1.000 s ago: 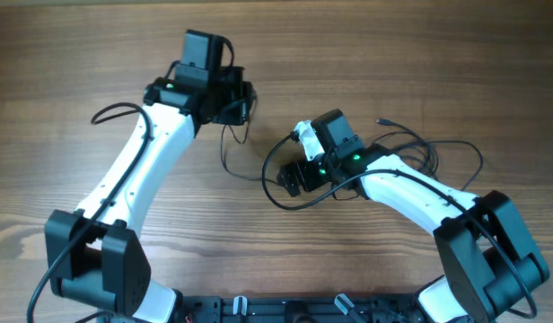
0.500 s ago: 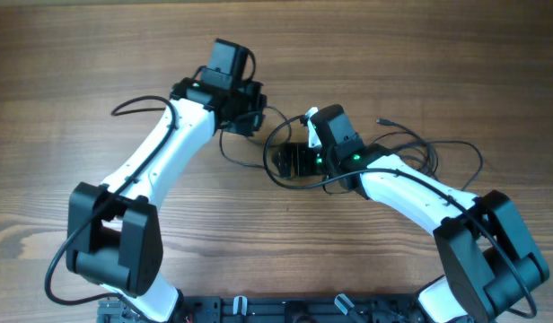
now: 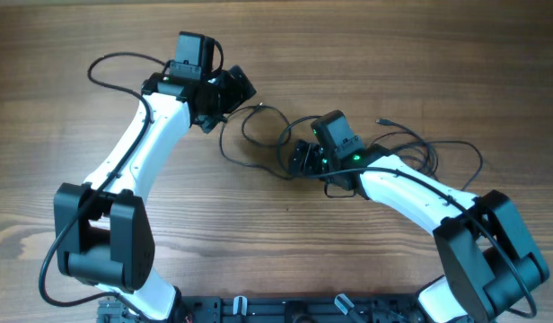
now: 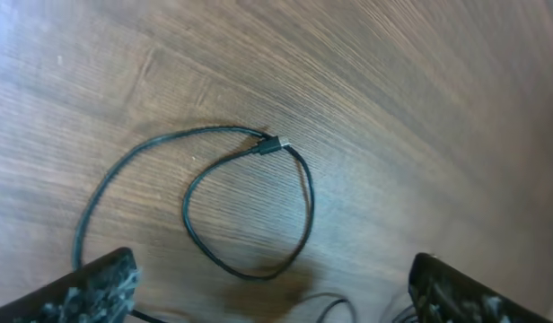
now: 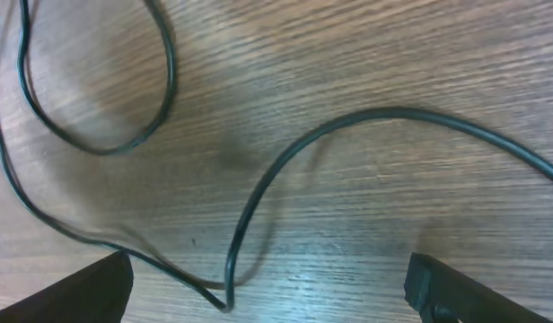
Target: Untangle cables
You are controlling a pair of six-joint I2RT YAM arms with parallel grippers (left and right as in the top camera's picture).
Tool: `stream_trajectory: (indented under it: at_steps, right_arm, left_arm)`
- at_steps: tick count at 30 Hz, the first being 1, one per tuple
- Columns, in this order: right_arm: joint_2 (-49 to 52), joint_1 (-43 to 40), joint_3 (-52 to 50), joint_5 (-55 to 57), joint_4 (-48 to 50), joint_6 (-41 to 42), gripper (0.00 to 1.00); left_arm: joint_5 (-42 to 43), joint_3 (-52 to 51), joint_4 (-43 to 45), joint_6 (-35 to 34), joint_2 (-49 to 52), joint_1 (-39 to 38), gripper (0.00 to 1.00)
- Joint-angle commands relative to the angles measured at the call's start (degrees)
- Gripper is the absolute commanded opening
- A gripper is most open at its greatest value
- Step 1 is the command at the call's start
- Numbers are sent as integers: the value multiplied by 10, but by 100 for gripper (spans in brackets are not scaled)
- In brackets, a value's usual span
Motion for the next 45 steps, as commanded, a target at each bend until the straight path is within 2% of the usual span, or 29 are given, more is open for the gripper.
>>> stream_trajectory:
  at_steps: [1,5,7,11,13,15,18,22,25,27,31,32,35,40,43,45]
  right_arm:
    - [25,2,-3,8,27,50,100]
    - [61,2,-3,-4,95,67,98]
    - [78,2,-3,-16,114,82,90]
    - [103,2,-3,-32,179,80,52]
    - [102,0,-3,-3,193,71,18]
    - [102,-7,5,18,196,32,5]
    - [88,-23,37,16,168,-67,4]
    - [36,-31,115,9,24,-108,5]
    - [-26,-30,177,-68,-57,-194,5]
    - [-74,-30,200,-82,-74,-230,5]
    - [-151,-30,200,-84,-73,-237,4]
    - [-169,-30,200,-84,-74,-276,5]
    - [-167,-30,200,-83,-74,-373,4]
    - [-108,-30,195,-83,-67,-525,4]
    - [-40,-30,195,-93,-43,-595,5]
    - [0,-30,195,-99,-17,-610,5]
  left_arm:
    - [-51,4,-7,91,3,-1,100]
    - [-77,4,-16,91,3,-1,100]
    - [-77,4,-20,91,3,-1,100]
    - [-77,4,-35,91,3,-1,100]
    - [-77,4,-43,91,3,-1,100]
    - [-77,4,-49,91,3,-1,100]
    - [-77,4,-61,91,3,-1,100]
    - [-77,4,-75,91,3,-1,100]
    - [-77,4,-76,91,3,-1,100]
    - [-77,4,-76,91,3,-1,100]
    - [-77,4,-76,91,3,-1,100]
    - [-77,4,-76,91,3,-1,100]
    - [-77,4,-76,91,3,-1,100]
    - [-77,4,-75,91,3,-1,100]
    - [-77,4,-75,91,3,-1,100]
    - [-77,4,-75,91,3,-1,100]
